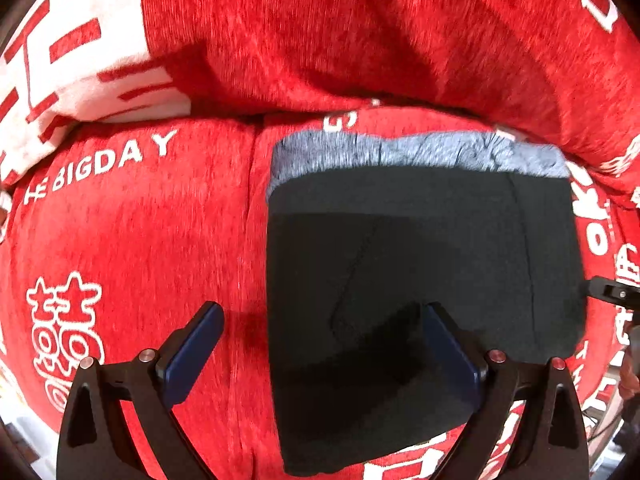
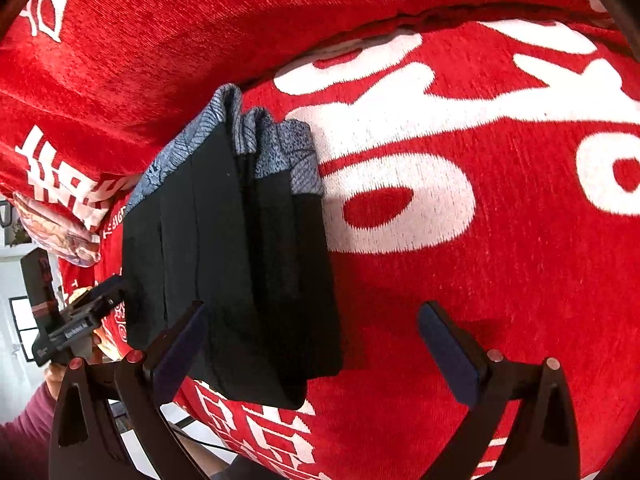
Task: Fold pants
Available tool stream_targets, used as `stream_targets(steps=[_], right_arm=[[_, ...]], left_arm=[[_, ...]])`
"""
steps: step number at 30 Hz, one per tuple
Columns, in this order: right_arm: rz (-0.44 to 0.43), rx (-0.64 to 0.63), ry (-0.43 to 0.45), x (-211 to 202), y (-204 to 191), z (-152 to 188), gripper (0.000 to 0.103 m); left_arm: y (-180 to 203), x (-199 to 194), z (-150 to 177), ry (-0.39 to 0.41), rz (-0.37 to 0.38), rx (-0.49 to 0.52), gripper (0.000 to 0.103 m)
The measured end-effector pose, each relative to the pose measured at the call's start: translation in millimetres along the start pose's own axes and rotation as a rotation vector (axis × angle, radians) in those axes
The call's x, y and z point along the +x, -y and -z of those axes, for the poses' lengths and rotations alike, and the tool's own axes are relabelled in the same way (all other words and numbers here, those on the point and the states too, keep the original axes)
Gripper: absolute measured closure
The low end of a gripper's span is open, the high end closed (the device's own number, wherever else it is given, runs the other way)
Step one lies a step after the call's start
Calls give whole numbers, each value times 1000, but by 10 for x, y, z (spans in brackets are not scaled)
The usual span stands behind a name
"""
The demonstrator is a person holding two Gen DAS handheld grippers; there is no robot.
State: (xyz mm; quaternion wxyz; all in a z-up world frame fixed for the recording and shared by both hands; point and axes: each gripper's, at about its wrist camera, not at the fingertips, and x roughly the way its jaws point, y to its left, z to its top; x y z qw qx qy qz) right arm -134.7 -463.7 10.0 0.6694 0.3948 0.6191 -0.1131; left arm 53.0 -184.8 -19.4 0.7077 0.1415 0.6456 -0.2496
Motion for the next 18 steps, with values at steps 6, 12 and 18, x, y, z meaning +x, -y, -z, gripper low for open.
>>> stream_targets(steps=[6, 12, 18], right_arm=[[-56, -35, -24, 22, 37, -133, 0], [-178, -86, -83, 246, -24, -252, 0], [-280, -94, -81, 483, -82, -376, 0]], left_arm=[[-257, 160, -67, -70, 168, -14, 4], [-201, 285, -72, -69, 245, 40, 4], [-36, 450, -175, -55, 292, 23, 3]])
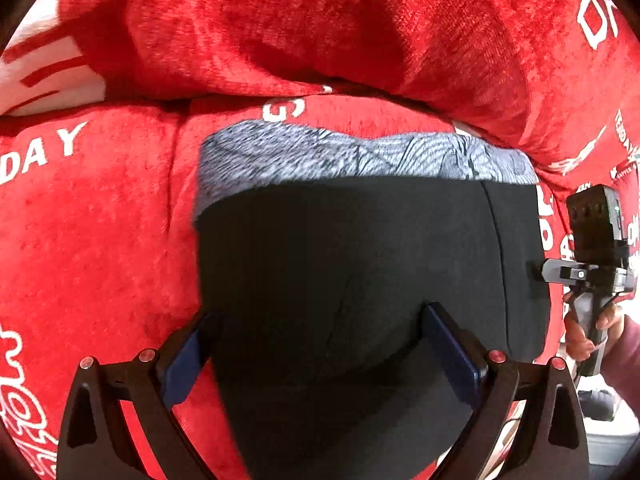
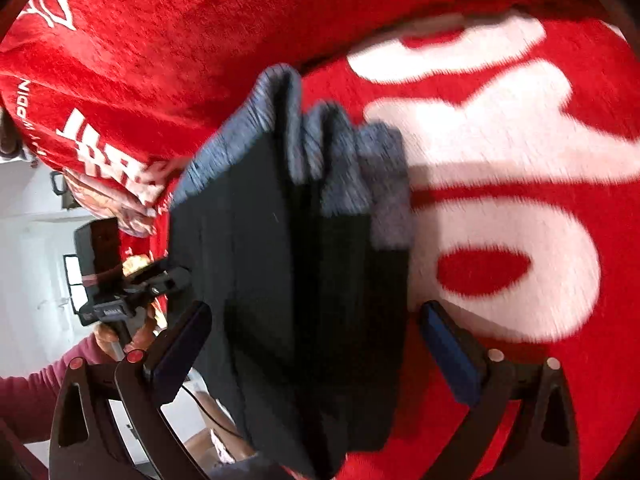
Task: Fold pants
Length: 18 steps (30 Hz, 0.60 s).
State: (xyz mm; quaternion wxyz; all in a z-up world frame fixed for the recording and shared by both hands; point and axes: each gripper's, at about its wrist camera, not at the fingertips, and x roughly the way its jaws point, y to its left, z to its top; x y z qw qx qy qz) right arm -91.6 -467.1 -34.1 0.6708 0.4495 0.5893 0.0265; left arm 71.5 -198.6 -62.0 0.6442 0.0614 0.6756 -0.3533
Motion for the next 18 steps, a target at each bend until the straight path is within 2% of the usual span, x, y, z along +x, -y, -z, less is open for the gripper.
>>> stream_targets(steps=[4, 6, 7, 9, 12, 15, 18], right_arm=[[-21, 91, 13, -35, 54, -41, 3], [-6, 140, 9, -54, 81, -29, 24], [4, 152, 5, -72, 95, -22, 25], [-1, 133, 11, -44, 27, -16, 38], [-21, 131, 30, -89, -44, 24, 50], [-65, 152, 55, -221, -68, 96, 57], [-113, 168, 66, -317, -142, 195, 57]], left_arm=[[-3, 60, -23, 8, 5, -50, 4], [23, 33, -21, 22, 12, -48, 13], [63, 6, -10, 29, 8, -37, 19], [123, -41, -1, 40, 2, -27, 27], [182, -195, 42, 66, 8, -26, 42], [300, -378, 123, 80, 16, 4, 43], [399, -563, 223, 80, 31, 31, 43]])
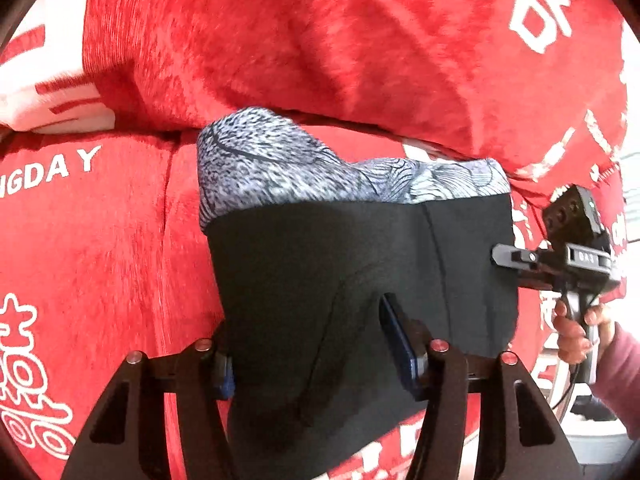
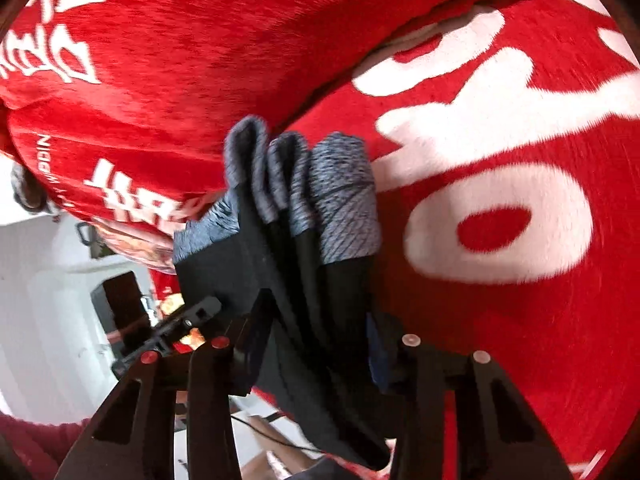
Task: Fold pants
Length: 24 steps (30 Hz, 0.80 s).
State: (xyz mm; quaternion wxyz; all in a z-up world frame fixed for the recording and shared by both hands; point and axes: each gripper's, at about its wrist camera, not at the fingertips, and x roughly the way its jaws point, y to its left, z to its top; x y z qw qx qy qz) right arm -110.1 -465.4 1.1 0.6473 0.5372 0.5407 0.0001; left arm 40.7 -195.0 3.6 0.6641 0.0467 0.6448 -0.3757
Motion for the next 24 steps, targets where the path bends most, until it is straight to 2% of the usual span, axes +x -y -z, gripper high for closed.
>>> stream_targets(steps=[4, 10, 13, 15, 17, 19, 20, 21, 22, 24], right_arm=[[-31, 8, 5, -168, -88, 261, 57], [-59, 94, -42, -266, -33, 747, 57], [-56, 109, -66, -240, -24, 886, 57], [-34, 102, -75, -191, -13, 904, 57], [15, 108, -81, -133, 51, 885, 57], [119, 84, -75, -44, 68, 832, 52], [174, 73, -61, -18, 76, 794, 46], [230, 67, -51, 9, 83, 757, 37], [283, 61, -43, 17, 88, 744, 33], [351, 55, -39, -18, 122, 762, 22]], left_arm=[[144, -234, 186, -4, 5, 4, 43], [189, -353, 551, -47, 23, -76, 43], [191, -361, 723, -70, 28, -119, 43], [166, -295, 809, -81, -15, -117, 43], [101, -225, 874, -78, -75, -119, 43], [2, -178, 871, -40, -176, -101, 43], [-69, -157, 867, -32, -223, -89, 42], [-134, -108, 857, -29, -257, -86, 34], [-181, -88, 858, -28, -277, -98, 20], [-233, -107, 876, -18, -316, -121, 18]])
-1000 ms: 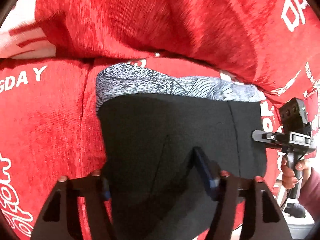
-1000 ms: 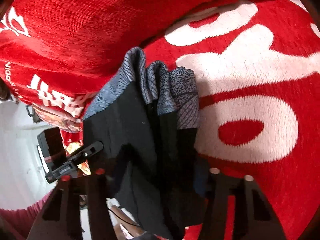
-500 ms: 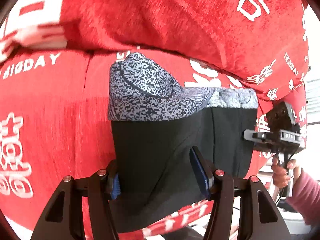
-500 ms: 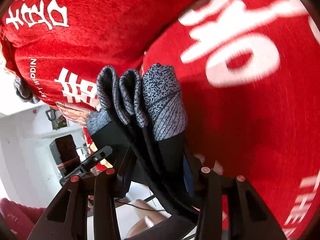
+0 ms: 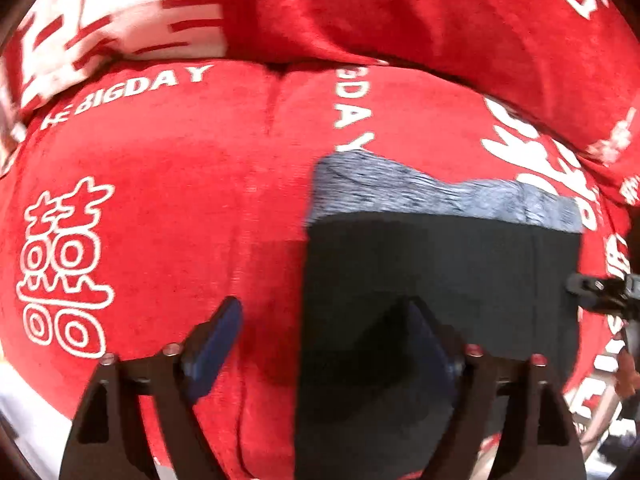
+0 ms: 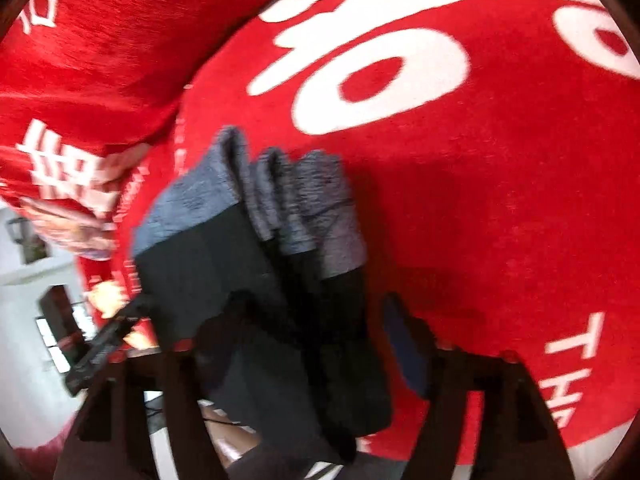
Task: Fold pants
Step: 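Release the stack and raise both grippers away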
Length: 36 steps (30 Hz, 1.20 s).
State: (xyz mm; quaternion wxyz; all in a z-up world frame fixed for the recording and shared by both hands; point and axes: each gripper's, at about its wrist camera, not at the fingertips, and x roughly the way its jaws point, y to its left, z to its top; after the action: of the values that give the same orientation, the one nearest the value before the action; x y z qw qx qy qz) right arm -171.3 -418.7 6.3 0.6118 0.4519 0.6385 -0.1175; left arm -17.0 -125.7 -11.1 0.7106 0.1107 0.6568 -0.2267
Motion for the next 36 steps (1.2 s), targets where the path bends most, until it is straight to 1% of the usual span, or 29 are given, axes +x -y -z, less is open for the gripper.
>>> stream_targets(steps=[2, 3, 4, 6, 10, 11, 12, 14, 17, 18, 19, 21, 23, 25, 26, 28, 31, 32, 35, 36], right_arm=[[54, -1, 1, -54, -13, 42, 21], [86, -7, 4, -96, -25, 73, 21], [115, -15, 8, -147, -26, 111, 21], [160, -40, 1, -204, -108, 164, 21], [220, -127, -8, -390, -355, 344, 18], [239, -147, -6, -418, -416, 376, 13], [280, -175, 4, -463, -502, 424, 8], [329, -226, 12, -531, -593, 499, 0], [375, -299, 27, -601, -788, 593, 0], [395, -312, 39, -617, -832, 620, 0], [422, -325, 61, -652, -859, 661, 0], [463, -357, 112, -697, -947, 734, 0], [480, -385, 146, -724, -1040, 824, 0], [490, -403, 174, -741, -1121, 919, 0], [480, -402, 176, -732, -1158, 957, 0], [468, -379, 150, -674, -1200, 1026, 0], [484, -324, 142, -629, -1195, 1217, 0], [489, -311, 142, -622, -1196, 1308, 0], [540, -311, 157, -630, -1235, 1608, 0], [547, -320, 156, -626, -1257, 1711, 0]], left_arm=[[8, -66, 21, 1, -28, -11, 18], [28, -145, 63, 8, -72, -15, 18], [48, -218, 107, 10, -96, -14, 18], [115, -399, 227, 3, -118, -30, 18], [374, -676, 439, 8, -136, -52, 18], [440, -739, 482, 11, -138, -59, 18], [508, -822, 571, 7, -135, -70, 17], [590, -906, 681, -6, -126, -84, 17], [703, -1045, 828, -9, -111, -92, 17], [727, -1115, 880, 0, -107, -91, 15], [747, -1193, 936, 11, -106, -91, 0], [750, -1311, 1032, 29, -105, -92, 0], [731, -1425, 1138, 40, -89, -92, 0], [679, -1513, 1234, 58, -94, -97, 0], [656, -1544, 1262, 62, -96, -97, 0], [586, -1610, 1369, 79, -107, -97, 0], [488, -1731, 1576, 106, -126, -101, 0], [443, -1787, 1675, 117, -119, -117, 0], [346, -1915, 1936, 130, -63, -166, 0], [321, -1952, 2023, 134, -61, -175, 0]])
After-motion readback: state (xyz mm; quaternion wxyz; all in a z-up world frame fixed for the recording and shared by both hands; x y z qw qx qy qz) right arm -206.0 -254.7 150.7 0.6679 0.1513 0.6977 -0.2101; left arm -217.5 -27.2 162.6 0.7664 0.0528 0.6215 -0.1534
